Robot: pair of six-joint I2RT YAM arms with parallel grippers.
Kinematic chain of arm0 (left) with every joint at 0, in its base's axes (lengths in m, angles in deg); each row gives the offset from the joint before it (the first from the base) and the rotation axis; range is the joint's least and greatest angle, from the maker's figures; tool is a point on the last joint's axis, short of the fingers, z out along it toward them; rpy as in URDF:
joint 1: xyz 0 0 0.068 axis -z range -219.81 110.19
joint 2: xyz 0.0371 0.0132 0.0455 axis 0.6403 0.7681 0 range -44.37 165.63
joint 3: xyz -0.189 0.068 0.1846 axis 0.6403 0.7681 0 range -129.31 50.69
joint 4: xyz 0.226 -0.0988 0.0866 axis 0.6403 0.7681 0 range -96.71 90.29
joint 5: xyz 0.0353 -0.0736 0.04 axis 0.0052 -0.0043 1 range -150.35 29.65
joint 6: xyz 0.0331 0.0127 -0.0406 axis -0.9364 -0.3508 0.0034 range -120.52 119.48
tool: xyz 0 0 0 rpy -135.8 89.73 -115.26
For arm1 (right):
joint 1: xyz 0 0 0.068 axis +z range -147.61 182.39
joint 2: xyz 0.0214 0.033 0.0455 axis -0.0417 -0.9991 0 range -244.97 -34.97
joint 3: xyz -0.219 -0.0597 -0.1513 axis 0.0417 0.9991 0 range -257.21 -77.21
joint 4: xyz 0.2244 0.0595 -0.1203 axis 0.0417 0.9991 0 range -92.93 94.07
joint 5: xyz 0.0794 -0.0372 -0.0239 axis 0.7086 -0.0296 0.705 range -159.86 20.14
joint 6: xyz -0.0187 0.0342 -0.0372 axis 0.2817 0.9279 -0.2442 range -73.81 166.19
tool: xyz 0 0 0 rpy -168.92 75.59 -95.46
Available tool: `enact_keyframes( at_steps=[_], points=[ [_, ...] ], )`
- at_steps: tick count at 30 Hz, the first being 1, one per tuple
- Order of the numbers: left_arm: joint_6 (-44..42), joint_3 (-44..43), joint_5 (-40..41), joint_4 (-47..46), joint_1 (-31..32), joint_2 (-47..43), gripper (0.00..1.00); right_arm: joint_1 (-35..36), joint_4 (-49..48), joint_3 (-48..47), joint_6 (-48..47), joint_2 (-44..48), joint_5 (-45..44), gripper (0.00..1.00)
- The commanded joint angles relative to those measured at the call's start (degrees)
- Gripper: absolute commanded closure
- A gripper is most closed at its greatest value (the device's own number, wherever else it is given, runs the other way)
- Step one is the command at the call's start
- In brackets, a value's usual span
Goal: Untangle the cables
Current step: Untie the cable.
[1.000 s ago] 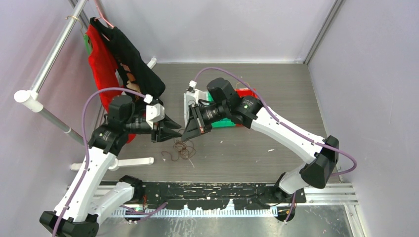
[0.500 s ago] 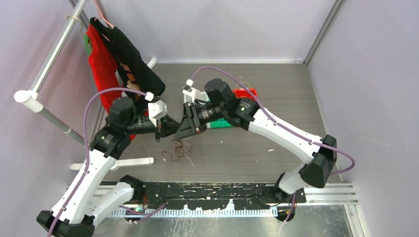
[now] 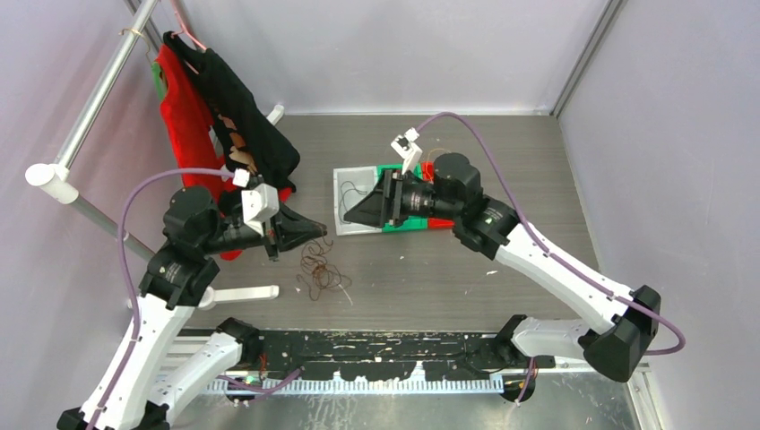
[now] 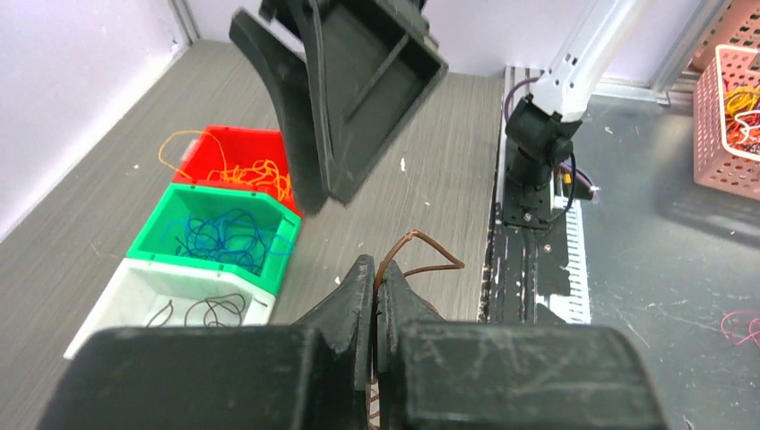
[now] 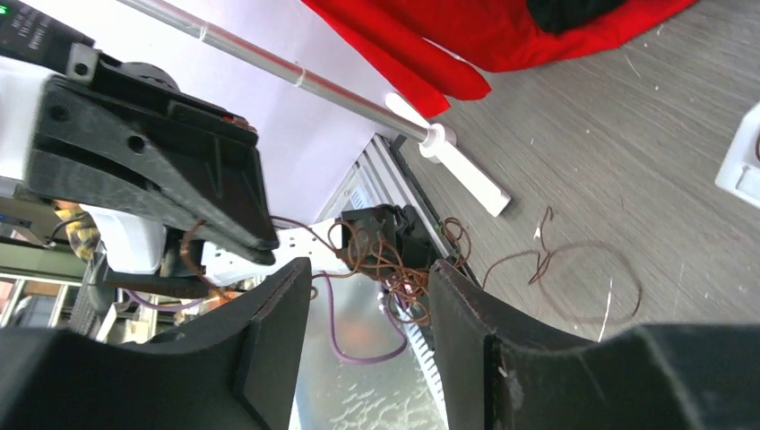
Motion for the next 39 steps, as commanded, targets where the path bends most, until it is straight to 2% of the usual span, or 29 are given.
enact_keyframes(
  at_steps=[1,9,19,24,27,30,39],
  points=[
    [4.3,-4.2,-0.4,-5.6,0.2,1.1,1.00,4.1,-10.1,0.8,-2.6,-1.9,-3.5,0.42],
    [5.9,-6.4,-0.1,-7.6,0.2,2.8,1.00,11.7,-16.5,0.9,-4.8,-4.7,-8.4,0.39],
    [7.7,-7.2,-0.7,-7.9,0.2,3.0,1.00,14.5,-23.0,2.5,-4.6,-7.0,-16.4,0.38],
    [12.0,-9.9,-0.7,-9.7,0.2,4.4,1.00,16.1,-27.7,3.5,-5.8,-10.9,-20.5,0.38],
    [16.5,-12.8,-2.0,-10.7,0.2,6.2,1.00,16.2,-34.3,5.7,-5.7,-13.6,-23.6,0.40],
    [20.5,-15.8,-3.8,-11.4,0.2,8.0,1.00,16.2,-38.4,5.5,-5.0,-17.3,-23.7,0.45],
    [23.4,-27.1,-3.5,-11.4,0.2,10.8,1.00,16.2,-41.3,9.6,-2.8,-22.5,-25.0,0.52]
  ],
)
